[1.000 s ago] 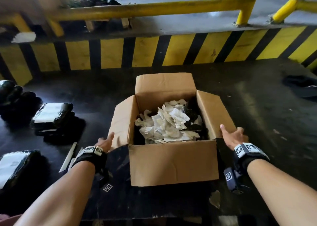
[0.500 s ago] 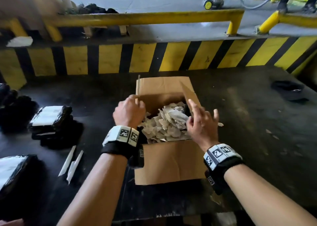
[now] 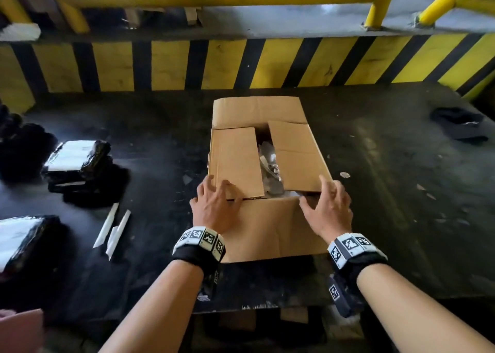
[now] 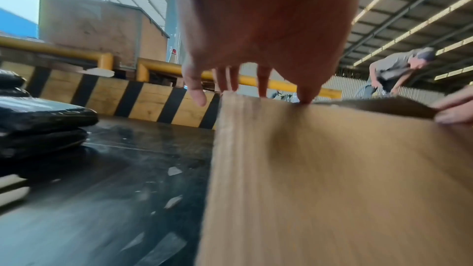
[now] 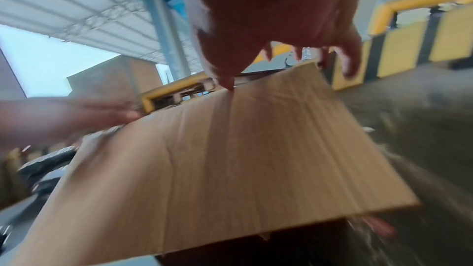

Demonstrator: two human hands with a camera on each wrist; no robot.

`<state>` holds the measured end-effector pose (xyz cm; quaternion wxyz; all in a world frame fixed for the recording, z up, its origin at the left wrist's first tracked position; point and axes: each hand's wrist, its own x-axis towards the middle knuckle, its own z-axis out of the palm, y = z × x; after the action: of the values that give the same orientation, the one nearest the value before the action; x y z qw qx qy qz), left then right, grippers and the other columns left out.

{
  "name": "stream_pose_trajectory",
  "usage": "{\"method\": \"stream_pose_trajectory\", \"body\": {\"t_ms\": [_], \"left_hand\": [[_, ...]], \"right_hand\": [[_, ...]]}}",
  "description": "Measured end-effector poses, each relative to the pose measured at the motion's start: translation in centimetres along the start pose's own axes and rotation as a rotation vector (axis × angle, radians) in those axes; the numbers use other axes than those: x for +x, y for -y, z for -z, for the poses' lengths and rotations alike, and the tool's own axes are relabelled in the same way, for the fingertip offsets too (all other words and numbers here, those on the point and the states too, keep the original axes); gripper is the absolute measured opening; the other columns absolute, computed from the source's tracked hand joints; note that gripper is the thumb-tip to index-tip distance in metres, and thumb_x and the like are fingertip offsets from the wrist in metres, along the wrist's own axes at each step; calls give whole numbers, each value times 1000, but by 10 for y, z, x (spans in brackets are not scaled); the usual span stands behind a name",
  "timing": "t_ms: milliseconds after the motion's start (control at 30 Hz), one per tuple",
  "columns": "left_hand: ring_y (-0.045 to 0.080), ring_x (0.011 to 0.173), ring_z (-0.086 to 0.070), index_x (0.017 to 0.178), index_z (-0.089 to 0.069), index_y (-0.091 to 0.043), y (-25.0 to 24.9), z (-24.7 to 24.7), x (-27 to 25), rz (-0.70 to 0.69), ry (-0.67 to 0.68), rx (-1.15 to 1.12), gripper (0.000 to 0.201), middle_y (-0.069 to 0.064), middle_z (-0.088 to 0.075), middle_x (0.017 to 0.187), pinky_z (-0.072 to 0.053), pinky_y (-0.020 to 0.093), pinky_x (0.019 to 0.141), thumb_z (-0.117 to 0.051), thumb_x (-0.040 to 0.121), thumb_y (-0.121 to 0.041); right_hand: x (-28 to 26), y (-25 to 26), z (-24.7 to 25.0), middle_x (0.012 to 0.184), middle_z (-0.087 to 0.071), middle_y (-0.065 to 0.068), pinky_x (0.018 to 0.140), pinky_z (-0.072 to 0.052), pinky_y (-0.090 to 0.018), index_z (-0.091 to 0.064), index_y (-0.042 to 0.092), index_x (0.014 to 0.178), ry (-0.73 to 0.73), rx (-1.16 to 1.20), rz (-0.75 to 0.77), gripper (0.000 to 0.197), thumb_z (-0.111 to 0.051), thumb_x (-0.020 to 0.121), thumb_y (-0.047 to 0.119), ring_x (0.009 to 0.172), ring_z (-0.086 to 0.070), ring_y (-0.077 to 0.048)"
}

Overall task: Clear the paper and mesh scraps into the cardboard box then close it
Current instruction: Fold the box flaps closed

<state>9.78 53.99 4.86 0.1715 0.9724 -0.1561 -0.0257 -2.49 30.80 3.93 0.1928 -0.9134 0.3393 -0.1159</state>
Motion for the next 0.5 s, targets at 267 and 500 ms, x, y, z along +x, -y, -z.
{"method": "stream_pose_trajectory", "body": {"t_ms": [267, 500], "left_hand": [[42, 106, -62, 140, -19, -23, 5, -11, -56, 270, 46, -210, 71, 21, -61, 124, -46, 47, 92, -45, 89, -65], [36, 118, -55, 121, -53, -22, -17, 63, -83, 397, -52, -278, 62, 16, -62, 126, -40, 42, 93, -35, 89, -71]], "right_hand": [[-21, -41, 29, 139, -52, -13, 83, -48, -41, -10, 34, 152, 265, -42, -134, 79, -46, 89, 67, 117, -57, -37], [-5, -42, 94, 114, -68, -6, 80, -48, -34, -65, 28, 109, 275, 199, -84, 44, -57, 83, 64, 99, -60, -29]]}}
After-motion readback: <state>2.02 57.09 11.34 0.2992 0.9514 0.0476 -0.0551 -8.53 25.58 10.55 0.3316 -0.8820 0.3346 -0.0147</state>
